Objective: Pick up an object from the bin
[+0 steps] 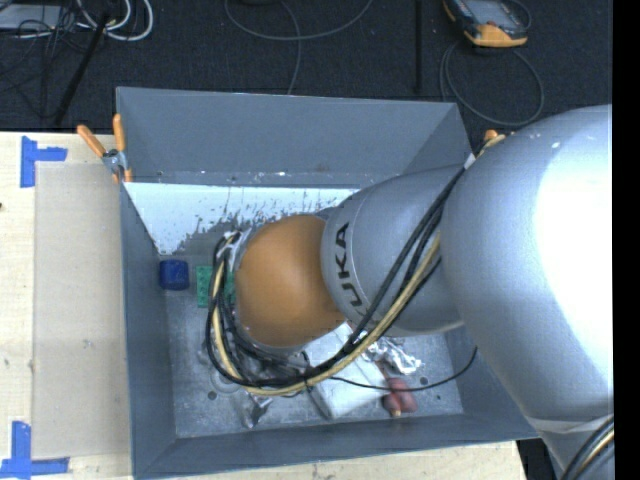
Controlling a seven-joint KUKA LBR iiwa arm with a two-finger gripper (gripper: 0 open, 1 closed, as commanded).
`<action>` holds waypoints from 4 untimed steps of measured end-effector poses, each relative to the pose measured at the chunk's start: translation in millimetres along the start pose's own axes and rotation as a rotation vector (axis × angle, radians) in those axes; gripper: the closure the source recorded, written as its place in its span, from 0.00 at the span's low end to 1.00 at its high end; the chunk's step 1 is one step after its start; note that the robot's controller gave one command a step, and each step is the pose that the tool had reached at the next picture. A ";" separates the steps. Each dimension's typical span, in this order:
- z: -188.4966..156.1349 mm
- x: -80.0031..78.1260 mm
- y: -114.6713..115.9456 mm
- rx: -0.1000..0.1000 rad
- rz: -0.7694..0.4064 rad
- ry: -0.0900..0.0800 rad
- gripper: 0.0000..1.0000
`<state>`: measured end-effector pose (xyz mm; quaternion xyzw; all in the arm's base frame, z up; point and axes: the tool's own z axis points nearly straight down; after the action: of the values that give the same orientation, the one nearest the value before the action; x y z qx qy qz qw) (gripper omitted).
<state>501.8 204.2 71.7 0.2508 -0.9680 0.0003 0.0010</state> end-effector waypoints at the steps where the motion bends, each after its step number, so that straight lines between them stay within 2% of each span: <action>1: -28.3 -30.4 -23.2 -0.001 0.240 -0.004 0.00; 2: -27.4 -6.9 -2.3 -0.001 -0.136 0.001 0.00; 3: -0.4 -17.3 -17.5 -0.004 -0.023 0.001 0.00; 4: -1.3 3.6 -6.3 0.001 -0.227 -0.012 0.00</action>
Offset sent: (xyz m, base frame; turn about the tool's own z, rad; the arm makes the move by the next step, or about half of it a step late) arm 0.0375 -0.0060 0.0283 0.2408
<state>501.7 197.0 73.0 0.3590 -0.9333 -0.0006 -0.0051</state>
